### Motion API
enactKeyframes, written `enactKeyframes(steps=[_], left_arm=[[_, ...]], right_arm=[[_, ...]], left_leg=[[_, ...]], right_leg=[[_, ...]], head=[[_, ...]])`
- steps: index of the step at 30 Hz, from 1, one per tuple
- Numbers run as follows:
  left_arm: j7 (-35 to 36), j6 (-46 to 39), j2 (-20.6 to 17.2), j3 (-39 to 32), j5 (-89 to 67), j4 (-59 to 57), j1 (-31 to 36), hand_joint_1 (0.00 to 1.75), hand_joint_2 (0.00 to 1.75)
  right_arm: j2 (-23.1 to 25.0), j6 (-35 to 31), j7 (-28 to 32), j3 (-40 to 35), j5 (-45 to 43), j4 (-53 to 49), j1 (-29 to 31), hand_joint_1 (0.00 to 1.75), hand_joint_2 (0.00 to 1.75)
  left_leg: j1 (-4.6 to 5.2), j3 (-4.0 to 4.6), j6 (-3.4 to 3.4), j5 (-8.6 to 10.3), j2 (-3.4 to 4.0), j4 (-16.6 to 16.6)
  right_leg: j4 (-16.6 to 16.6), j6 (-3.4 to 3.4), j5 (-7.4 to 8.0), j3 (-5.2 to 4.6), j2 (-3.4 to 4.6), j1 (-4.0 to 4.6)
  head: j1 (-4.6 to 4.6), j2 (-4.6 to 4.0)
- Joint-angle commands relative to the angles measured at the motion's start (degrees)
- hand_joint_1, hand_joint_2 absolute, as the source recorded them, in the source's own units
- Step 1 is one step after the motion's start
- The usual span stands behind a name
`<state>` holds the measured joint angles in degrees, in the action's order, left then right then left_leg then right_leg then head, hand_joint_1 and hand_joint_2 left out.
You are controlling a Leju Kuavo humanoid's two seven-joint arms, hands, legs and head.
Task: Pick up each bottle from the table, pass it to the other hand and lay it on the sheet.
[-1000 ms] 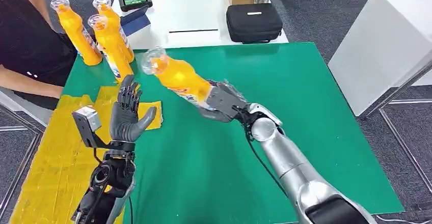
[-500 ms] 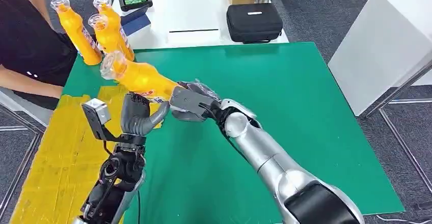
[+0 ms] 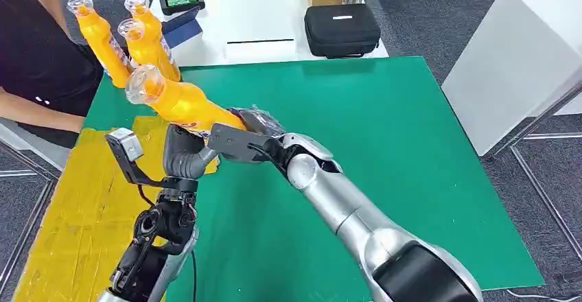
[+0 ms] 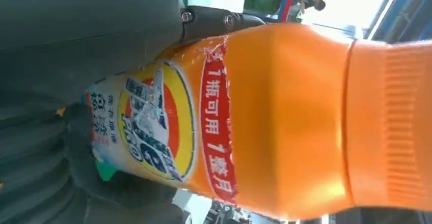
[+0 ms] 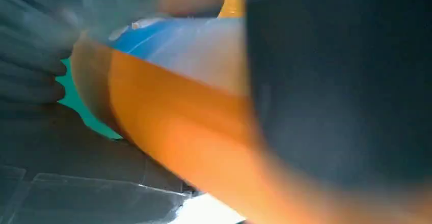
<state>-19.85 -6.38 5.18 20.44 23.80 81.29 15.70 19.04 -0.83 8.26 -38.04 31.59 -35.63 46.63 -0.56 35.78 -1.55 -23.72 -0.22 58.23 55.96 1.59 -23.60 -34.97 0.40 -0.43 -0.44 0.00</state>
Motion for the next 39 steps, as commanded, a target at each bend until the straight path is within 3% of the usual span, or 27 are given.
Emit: enactKeyframes(steps=[1,19,20,21,39], left_arm=[[0.35,0.23,0.40,3.86,0.73,-2.32,3.28,0.00,1.75],[0.41,-0.01,1.61,0.72,0.97,-2.89,2.73,0.00,1.75],[0.25,-0.11,1.69,0.47,1.01,-2.90,2.69,1.43,1.75],[0.02,-0.19,1.79,0.27,1.04,-2.84,2.63,1.75,1.75],[-1.68,-0.89,1.86,-1.36,1.34,-2.25,1.97,1.75,1.75]], right_arm=[[0.96,-2.15,-2.89,-16.63,4.89,1.45,-3.07,1.75,1.75],[0.96,-1.53,-4.29,-25.68,6.06,1.45,-6.20,1.75,1.75],[0.96,-1.67,-4.17,-26.04,5.76,1.60,-6.30,1.75,1.75],[0.96,-1.70,-4.07,-26.24,5.58,1.70,-6.31,1.75,1.75],[0.96,-2.81,-3.80,-26.94,3.12,3.31,-5.35,1.75,1.75]], left_leg=[[-0.03,-0.29,0.06,-0.09,-0.10,-0.05],[-0.07,-0.19,0.06,-0.03,-0.22,-0.06],[-0.07,-0.17,0.05,-0.03,-0.21,-0.06],[-0.07,-0.32,0.07,-0.07,-0.26,-0.08],[-0.07,-0.01,0.05,0.00,-0.20,-0.03]], right_leg=[[-0.05,-0.06,-0.14,0.33,-0.16,0.04],[-0.10,-0.06,-0.11,0.25,-0.27,0.08],[-0.10,-0.05,-0.10,0.22,-0.26,0.08],[-0.11,-0.08,-0.17,0.38,-0.33,0.08],[-0.08,-0.05,-0.07,0.04,-0.17,0.07]], head=[[0.00,0.00],[0.00,0.00],[0.00,0.00],[0.00,0.00],[0.02,0.00]])
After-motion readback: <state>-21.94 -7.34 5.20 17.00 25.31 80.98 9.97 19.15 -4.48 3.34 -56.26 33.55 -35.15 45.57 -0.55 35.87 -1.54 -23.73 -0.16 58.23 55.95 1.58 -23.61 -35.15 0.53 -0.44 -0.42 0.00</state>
